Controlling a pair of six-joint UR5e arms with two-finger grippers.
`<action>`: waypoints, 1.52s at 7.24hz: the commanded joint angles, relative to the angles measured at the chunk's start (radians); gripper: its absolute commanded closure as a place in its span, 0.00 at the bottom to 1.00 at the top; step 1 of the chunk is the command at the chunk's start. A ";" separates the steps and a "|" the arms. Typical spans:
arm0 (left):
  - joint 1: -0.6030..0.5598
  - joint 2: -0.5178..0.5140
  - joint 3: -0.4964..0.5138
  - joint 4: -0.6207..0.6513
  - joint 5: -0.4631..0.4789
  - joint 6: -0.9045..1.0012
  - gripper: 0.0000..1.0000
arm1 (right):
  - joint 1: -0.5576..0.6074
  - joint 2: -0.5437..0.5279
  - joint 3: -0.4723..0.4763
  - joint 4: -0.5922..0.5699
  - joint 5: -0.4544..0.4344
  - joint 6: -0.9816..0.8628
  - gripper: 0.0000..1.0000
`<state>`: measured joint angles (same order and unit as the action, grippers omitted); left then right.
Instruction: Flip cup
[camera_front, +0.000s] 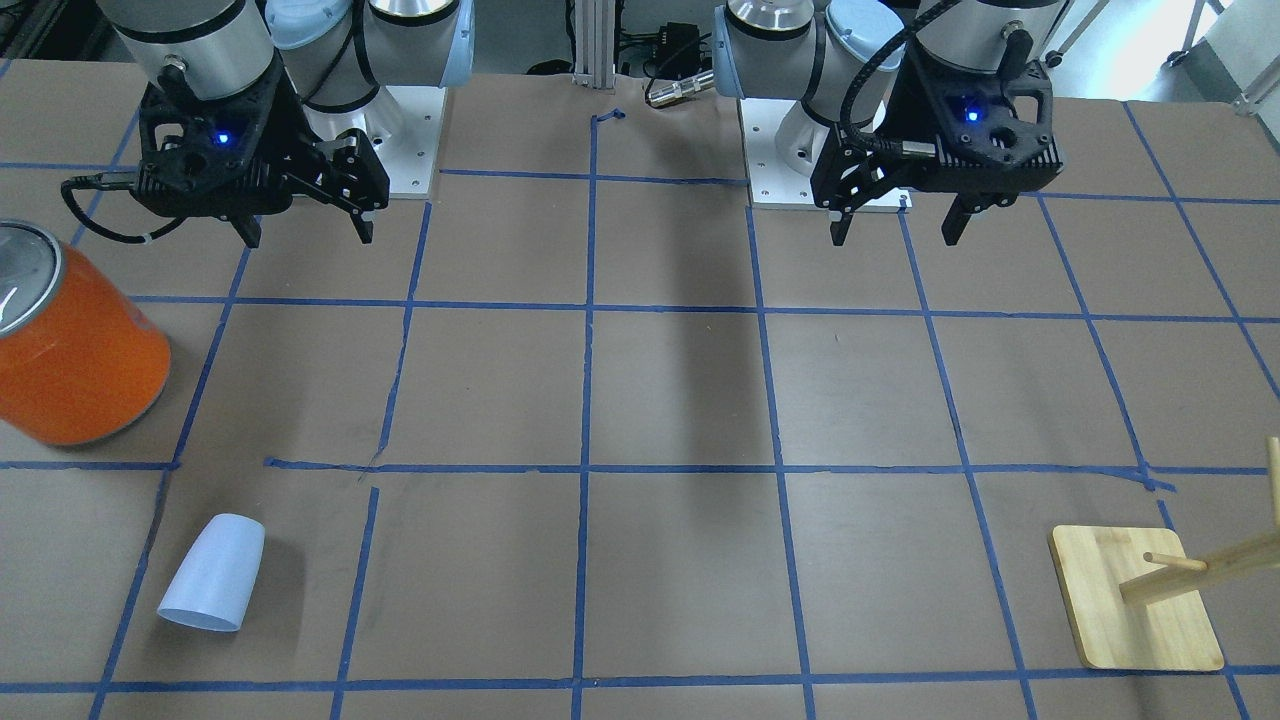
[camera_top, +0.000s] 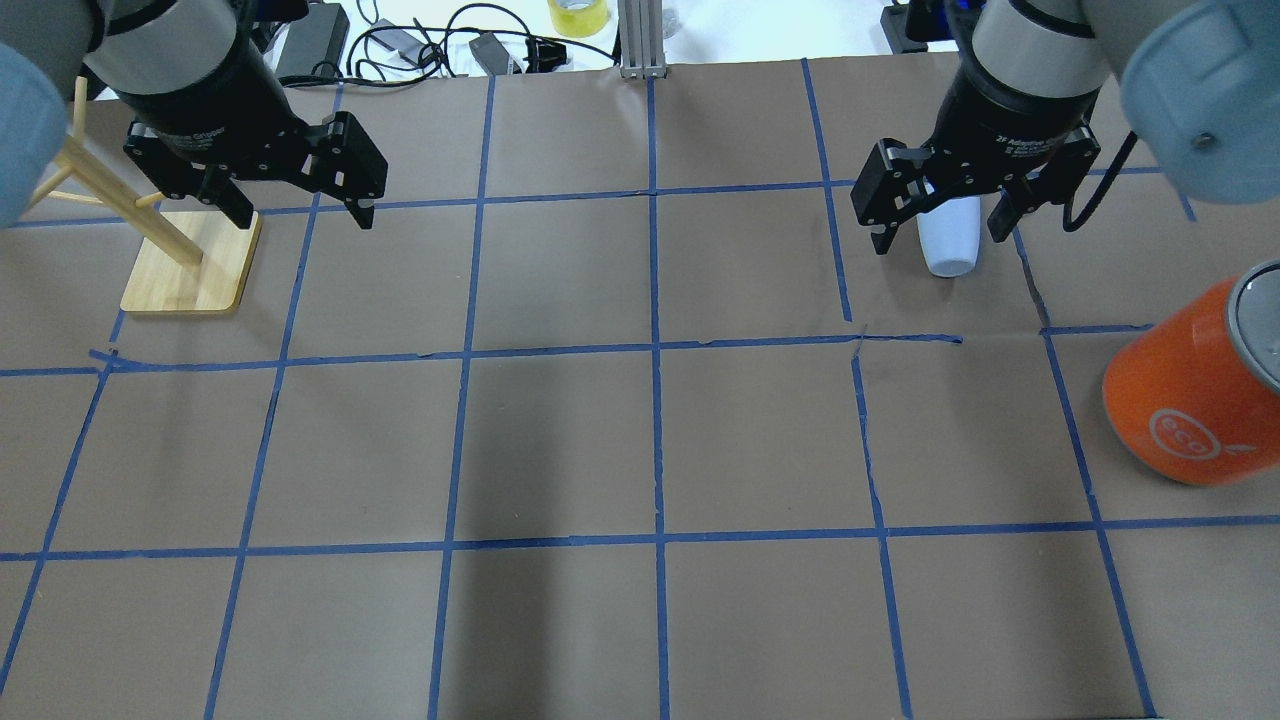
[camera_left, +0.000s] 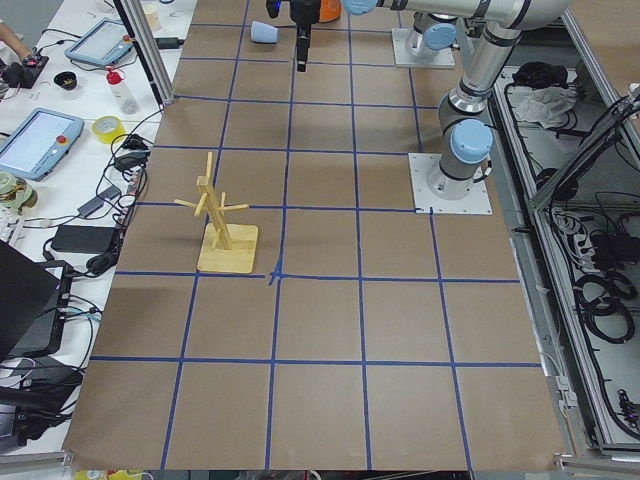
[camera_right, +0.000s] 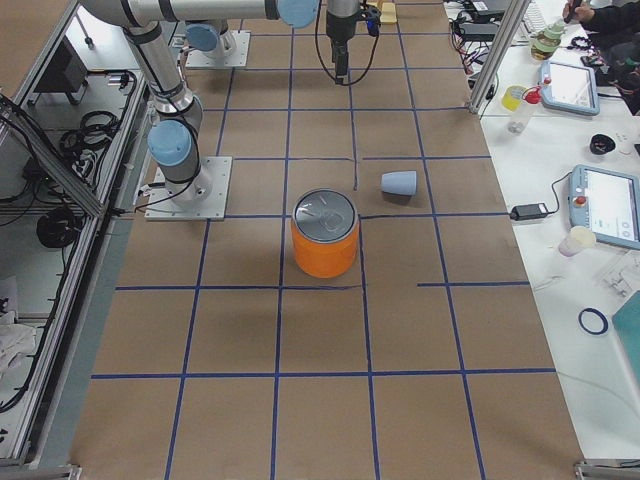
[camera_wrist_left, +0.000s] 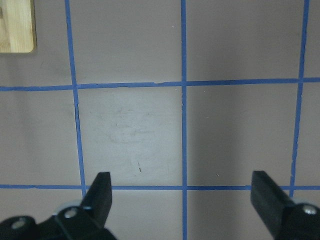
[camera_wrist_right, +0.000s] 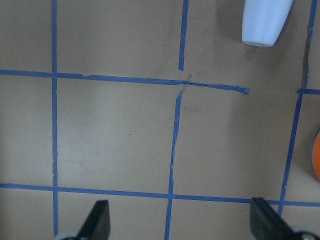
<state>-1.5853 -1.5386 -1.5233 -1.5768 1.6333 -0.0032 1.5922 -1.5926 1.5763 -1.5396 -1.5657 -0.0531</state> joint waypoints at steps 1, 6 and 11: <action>0.001 0.000 0.000 0.000 -0.041 0.002 0.00 | 0.000 0.000 0.001 0.000 0.006 -0.002 0.00; -0.001 0.000 -0.003 0.008 -0.038 0.012 0.00 | -0.001 -0.001 0.001 0.012 -0.004 0.010 0.00; -0.001 0.000 -0.006 0.009 -0.041 0.012 0.00 | -0.003 0.000 0.002 0.013 -0.005 0.019 0.00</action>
<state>-1.5869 -1.5386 -1.5278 -1.5678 1.5936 0.0092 1.5903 -1.5926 1.5779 -1.5251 -1.5708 -0.0400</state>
